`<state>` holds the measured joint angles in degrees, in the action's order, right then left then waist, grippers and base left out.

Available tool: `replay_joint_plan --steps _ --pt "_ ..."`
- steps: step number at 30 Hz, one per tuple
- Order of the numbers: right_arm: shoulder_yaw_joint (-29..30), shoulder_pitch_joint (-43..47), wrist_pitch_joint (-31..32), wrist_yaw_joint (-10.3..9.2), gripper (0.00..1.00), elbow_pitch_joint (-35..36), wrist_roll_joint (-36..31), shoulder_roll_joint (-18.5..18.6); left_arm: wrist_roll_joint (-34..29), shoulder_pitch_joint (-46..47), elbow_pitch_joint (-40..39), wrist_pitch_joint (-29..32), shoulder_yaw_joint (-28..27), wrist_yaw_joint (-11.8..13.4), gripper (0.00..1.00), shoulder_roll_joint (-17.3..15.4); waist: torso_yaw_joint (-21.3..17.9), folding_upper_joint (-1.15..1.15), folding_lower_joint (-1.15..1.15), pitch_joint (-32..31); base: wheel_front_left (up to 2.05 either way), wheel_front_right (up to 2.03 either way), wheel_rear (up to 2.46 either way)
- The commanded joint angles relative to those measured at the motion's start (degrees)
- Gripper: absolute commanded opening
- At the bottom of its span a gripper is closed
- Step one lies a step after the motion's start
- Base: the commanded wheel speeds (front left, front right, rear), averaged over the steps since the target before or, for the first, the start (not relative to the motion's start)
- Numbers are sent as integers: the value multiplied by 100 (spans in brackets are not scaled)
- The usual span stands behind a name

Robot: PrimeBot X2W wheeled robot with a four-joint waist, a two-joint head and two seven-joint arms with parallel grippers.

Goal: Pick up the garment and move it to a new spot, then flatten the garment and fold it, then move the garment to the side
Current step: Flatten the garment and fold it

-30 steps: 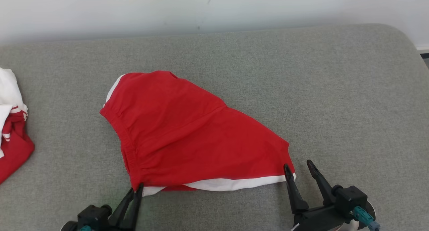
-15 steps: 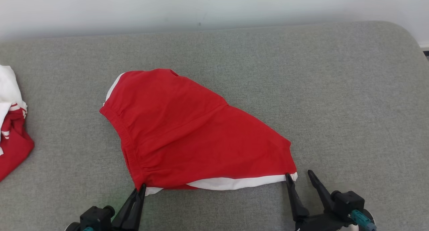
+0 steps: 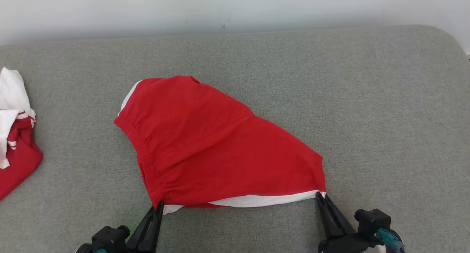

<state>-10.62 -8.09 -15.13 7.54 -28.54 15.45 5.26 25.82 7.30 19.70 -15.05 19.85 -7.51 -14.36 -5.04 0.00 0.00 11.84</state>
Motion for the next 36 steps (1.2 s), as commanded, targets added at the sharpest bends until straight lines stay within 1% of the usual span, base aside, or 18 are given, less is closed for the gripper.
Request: replay_joint_plan --steps 1,5,8,14,17,22,23,27,29,32,34,36 --pt "-23 -41 -1 -11 0 9 62 18 -30 -38 -20 -19 -10 7 0 11 4 0 0 -19 0 0 0" --pt "-13 2 -1 -11 0 182 75 11 -61 -63 -61 -19 -63 7 0 -9 4 0 0 -104 0 0 0" --pt "58 57 -1 -11 0 451 105 17 -120 -88 -203 -19 -143 7 0 -39 8 0 0 -214 0 0 0" --pt "282 -99 -1 -11 0 1482 249 3 -323 66 -860 -18 -421 9 0 -257 13 0 0 -607 0 0 0" --pt "295 -320 -1 -12 0 1968 408 56 -341 239 -1162 -18 -478 11 0 -541 8 0 0 -877 0 0 0" --pt "216 -952 -2 -12 0 2571 589 307 -210 856 -1519 -19 -352 12 0 -1273 -6 0 0 -1195 0 0 0" --pt "216 -952 -2 -12 0 2571 589 307 -210 856 -1519 -19 -352 12 0 -1273 -6 0 0 -1195 0 0 0" --pt "168 -1549 -1 -12 0 2888 759 532 56 1573 -1705 -13 -209 13 0 -1871 10 0 0 -1271 0 0 0" --pt "139 -1829 -1 -13 0 2945 842 638 146 1948 -1740 109 -100 13 0 -2133 15 0 0 -1250 0 0 0" --pt "8 -2221 -1 -13 0 2824 900 817 352 2433 -1713 358 136 13 0 -2387 8 0 0 -1120 0 0 0" --pt "-125 -2476 0 -12 0 2608 940 947 491 2749 -1684 500 332 12 0 -2426 13 0 0 -900 0 0 0" --pt "-273 -2789 -1 -12 0 2365 990 1070 650 3042 -1577 634 584 12 0 -2396 20 0 0 -573 0 0 0"
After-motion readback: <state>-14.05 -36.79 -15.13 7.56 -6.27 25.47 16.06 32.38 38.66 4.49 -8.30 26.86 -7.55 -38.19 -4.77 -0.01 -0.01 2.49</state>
